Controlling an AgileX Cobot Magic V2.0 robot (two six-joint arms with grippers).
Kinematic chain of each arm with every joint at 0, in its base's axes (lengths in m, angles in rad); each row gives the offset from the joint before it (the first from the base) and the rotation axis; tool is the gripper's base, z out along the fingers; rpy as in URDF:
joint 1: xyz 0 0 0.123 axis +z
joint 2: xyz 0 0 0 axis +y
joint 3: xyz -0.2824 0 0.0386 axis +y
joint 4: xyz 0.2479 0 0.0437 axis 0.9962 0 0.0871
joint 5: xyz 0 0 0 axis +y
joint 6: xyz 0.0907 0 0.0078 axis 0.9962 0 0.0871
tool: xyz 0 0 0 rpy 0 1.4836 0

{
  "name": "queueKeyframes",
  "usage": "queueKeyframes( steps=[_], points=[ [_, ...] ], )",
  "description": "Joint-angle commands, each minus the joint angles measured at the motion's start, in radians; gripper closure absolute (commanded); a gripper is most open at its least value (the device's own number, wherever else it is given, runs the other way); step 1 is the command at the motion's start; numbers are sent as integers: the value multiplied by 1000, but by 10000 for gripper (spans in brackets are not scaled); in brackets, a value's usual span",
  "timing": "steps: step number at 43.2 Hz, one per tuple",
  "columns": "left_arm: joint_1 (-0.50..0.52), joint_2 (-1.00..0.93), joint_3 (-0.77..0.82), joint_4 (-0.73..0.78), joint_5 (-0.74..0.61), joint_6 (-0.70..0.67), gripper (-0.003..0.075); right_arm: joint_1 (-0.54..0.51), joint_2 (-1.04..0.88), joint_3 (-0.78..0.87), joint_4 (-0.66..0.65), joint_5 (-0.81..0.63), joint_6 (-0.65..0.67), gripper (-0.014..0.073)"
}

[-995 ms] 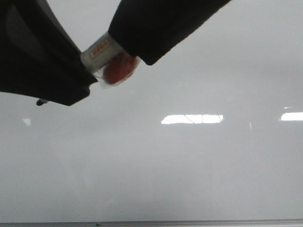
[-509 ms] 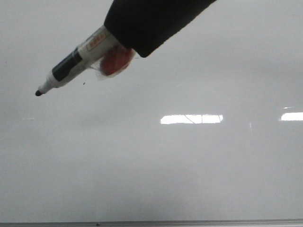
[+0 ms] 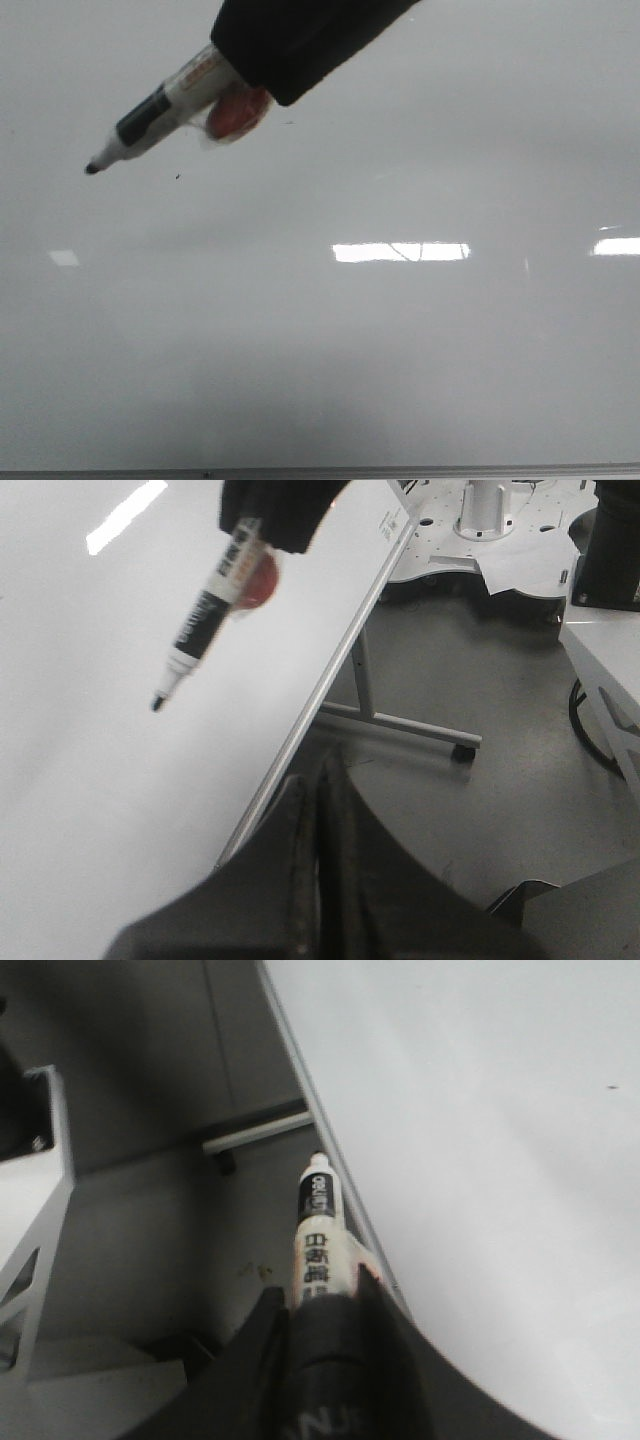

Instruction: Write number 7 on whiteboard

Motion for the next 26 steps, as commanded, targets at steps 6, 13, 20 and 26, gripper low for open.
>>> queueKeyframes(
  steps=[6,13,20,26],
  points=[
    [-3,7,-26,-9,-93,-9,741,-159,83,-85,21,-182,108,651],
    [-3,7,-26,-9,-93,-9,741,-224,199,-207,36,-180,108,651],
    [-3,7,-26,-9,-93,-9,741,-226,317,-325,40,-165,108,651],
    [-3,7,-26,-9,-93,-9,741,-226,397,-392,40,-156,108,651]
  ],
)
